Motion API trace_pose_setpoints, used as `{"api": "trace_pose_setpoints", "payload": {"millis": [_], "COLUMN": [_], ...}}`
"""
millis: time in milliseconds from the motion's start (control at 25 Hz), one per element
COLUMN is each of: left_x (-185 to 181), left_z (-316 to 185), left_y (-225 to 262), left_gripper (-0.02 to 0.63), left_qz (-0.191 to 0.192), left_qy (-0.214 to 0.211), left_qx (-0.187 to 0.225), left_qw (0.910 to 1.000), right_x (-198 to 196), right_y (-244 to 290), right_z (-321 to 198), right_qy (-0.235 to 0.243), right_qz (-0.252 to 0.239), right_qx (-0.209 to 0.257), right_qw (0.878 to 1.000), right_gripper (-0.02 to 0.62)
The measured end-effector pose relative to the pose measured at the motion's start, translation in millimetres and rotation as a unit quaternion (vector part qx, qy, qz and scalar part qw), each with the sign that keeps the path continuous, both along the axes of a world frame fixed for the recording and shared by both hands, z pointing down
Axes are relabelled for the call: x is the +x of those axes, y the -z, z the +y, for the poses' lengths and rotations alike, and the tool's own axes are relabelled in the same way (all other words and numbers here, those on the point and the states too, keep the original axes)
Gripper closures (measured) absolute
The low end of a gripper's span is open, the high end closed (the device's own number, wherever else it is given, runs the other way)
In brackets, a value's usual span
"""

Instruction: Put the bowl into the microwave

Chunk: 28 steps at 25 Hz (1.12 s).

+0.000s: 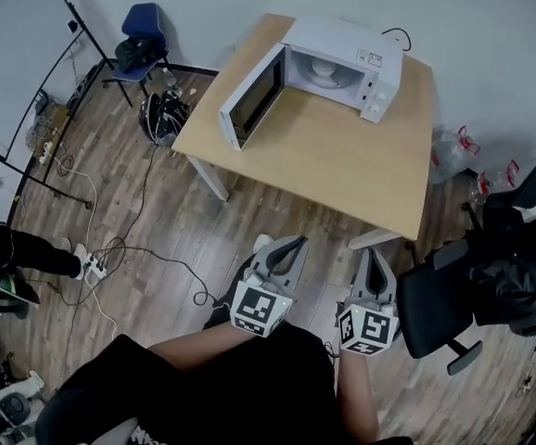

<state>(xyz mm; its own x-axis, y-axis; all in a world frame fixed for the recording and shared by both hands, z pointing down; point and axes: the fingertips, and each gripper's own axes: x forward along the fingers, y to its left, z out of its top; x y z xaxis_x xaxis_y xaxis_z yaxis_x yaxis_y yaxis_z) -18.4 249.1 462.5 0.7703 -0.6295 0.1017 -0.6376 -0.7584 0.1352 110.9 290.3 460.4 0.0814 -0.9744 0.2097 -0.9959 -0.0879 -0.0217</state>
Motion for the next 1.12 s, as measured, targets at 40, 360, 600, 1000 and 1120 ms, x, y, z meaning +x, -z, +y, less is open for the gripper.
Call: {"api": "trace_pose_setpoints", "payload": {"millis": [40, 360, 600, 1000, 1120], "left_x": [-3.0, -15.1, -31.1, -63.8, -73.3], "left_z": [9.3, 24.1, 24.5, 56.3, 68.3], "left_y": [-0.6, 16.4, 28.1, 14.6, 10.7], "left_gripper": [0.588, 0.588, 0.588, 0.588, 0.591], "left_qz": [-0.005, 0.0, -0.006, 0.01, 0.01], "left_qy": [0.001, 0.007, 0.003, 0.016, 0.018], "left_qx": [0.003, 0.005, 0.023, 0.001, -0.004], "left_qw": [1.0, 1.0, 0.9997, 0.9998, 0.9998], "right_x": [-2.2, -23.9, -26.5, -43.1, -44.2], "right_y": [-1.0, 19.2, 21.7, 6.6, 1.7], "right_z": [7.7, 37.0, 49.9, 79.8, 87.5], "right_qy": [0.001, 0.011, 0.005, 0.018, 0.015], "right_qz": [-0.002, 0.009, 0.031, 0.036, 0.028], "right_qx": [0.0, 0.014, 0.014, 0.01, 0.011], "right_qw": [1.0, 1.0, 0.999, 0.999, 0.999], "right_gripper": [0.535, 0.535, 0.535, 0.535, 0.535]}}
